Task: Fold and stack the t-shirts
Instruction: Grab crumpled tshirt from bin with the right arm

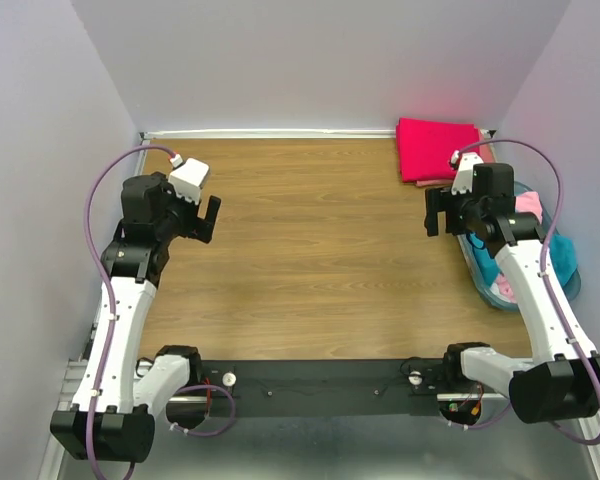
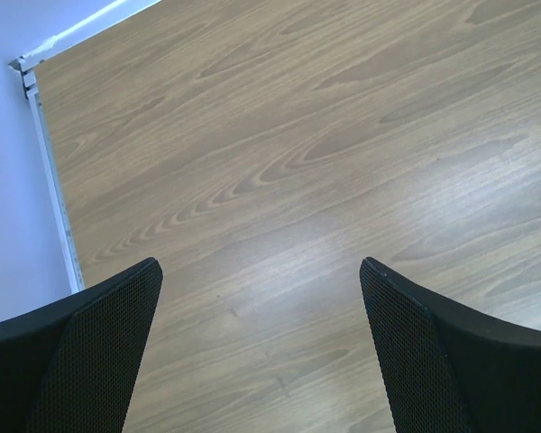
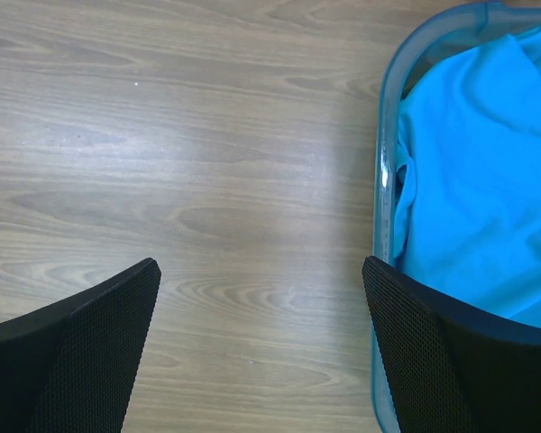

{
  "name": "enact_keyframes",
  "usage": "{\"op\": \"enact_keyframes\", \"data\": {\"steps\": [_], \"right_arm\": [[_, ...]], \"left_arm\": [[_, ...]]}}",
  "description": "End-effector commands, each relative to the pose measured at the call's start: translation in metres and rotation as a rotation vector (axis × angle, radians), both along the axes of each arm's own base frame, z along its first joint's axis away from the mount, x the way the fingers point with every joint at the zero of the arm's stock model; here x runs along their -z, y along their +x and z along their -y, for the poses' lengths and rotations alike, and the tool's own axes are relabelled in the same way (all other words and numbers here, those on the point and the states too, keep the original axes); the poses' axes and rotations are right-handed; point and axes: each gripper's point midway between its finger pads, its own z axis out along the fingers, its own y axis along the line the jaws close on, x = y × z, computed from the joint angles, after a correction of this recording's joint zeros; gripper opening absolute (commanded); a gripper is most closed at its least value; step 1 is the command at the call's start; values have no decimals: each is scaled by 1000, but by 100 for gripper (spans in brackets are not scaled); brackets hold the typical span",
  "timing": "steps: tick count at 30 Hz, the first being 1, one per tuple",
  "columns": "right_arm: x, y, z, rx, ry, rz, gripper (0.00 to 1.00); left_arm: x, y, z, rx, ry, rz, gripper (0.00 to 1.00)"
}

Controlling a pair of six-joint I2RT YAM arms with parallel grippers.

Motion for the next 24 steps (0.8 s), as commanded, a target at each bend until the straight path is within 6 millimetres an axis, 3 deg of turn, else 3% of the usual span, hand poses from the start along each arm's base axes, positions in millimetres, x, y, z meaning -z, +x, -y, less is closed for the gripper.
{"op": "enact_keyframes", "data": {"steps": [1, 3, 7, 9, 13, 14, 15, 16, 20, 24], "right_arm": [[4, -12, 5, 16, -17, -66, 100], [5, -14, 14, 44, -54, -89, 100], [-15, -3, 27, 84, -84, -73, 100], [-10, 1, 31, 82, -58, -120, 100], [0, 6, 77, 150, -104, -177, 100], [2, 5, 98, 199, -103, -187, 100], [6, 8, 105, 196, -80, -199, 100], [10, 4, 127, 239, -70, -213, 100], [41, 1, 159, 297, -5, -299, 100], [63, 2, 170, 332, 10, -323, 100]], "left_arm": [[-19, -6, 0, 29, 27, 22, 98], [-16, -5, 4, 66, 30, -2, 98], [-17, 4, 21, 135, -26, -35, 98], [-17, 4, 27, 160, -52, -63, 98], [-25, 0, 30, 185, -59, -50, 98], [-25, -1, 31, 191, -51, -44, 98], [-27, 0, 30, 189, -46, -46, 98], [-28, 2, 28, 189, -30, -47, 98], [-35, 9, 19, 173, 27, -85, 98], [-41, 5, 16, 175, 54, -80, 98]]}}
